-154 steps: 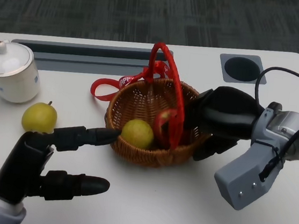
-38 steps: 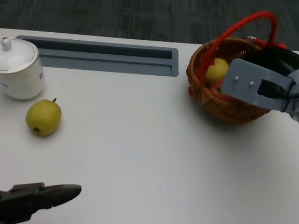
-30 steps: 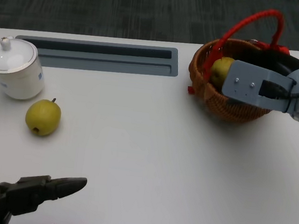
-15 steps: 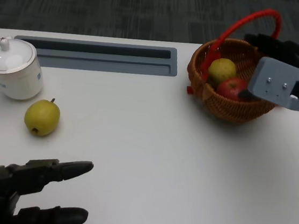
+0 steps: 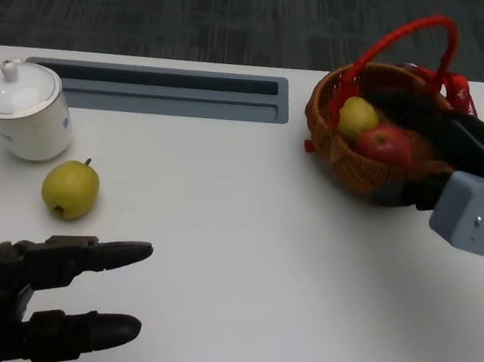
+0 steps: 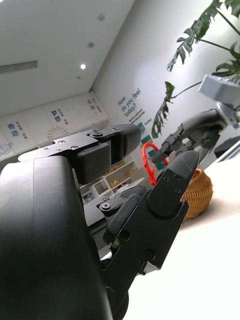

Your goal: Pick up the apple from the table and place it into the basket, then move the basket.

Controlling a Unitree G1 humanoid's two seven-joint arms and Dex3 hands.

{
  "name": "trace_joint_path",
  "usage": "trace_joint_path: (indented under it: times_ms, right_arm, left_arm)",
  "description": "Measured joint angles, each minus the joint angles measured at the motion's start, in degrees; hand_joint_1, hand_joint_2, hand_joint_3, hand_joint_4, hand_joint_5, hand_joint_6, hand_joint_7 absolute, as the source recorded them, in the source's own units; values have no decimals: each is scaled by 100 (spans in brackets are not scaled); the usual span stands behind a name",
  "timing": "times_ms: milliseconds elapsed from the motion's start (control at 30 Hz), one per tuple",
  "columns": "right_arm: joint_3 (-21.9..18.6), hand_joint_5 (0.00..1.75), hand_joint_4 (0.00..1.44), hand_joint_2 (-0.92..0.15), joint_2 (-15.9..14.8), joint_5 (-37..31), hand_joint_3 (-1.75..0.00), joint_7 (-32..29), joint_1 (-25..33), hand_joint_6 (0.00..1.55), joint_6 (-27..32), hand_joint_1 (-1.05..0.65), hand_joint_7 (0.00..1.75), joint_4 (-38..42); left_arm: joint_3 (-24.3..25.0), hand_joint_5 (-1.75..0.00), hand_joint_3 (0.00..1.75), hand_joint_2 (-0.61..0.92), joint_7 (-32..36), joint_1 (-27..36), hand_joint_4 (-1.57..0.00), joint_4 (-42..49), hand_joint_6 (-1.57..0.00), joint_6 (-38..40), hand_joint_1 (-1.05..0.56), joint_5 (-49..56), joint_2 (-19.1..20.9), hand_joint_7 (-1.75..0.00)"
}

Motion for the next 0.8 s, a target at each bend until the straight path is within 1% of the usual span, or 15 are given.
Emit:
trace_joint_path:
  times_ms: [100,200,267,367,467,667,800]
  right_arm:
    - [-127,3,47,-82,42,323,0,251,358,39,-610,-75,3,-140]
    - [-219,3,52,-80,125,650,0,565,675,46,-1050,-63,3,-296]
    - [-312,3,56,-78,230,958,0,870,850,50,-1304,-57,3,-390]
    - [-422,3,61,-77,422,1396,0,1273,1042,55,-1607,-55,3,-519]
    - [-469,3,65,-78,599,1704,0,1615,1180,55,-1742,-55,2,-630]
    - [-580,1,66,-77,942,2361,0,2512,1496,55,-1707,-55,1,-817]
    - [-614,1,67,-78,1137,2541,-1,2822,1621,57,-1687,-53,1,-878]
  left_arm:
    - [11,-2,0,74,-27,-62,-113,78,-99,-16,-51,-3,20,0]
    - [16,-1,0,73,-29,-154,-112,109,-99,-18,-50,-16,45,0]
    - [13,-1,0,73,-31,-200,-111,111,-99,-16,-50,-33,57,0]
    - [10,0,0,73,-64,-235,-110,138,-99,-13,-50,-89,61,0]
    - [16,0,0,74,-119,-277,-110,212,-99,-15,-51,-121,62,0]
    - [62,0,0,74,-137,-377,-110,243,-99,-23,-52,-99,58,0]
    - [61,0,0,74,-174,-393,-110,254,-100,-25,-52,-105,58,0]
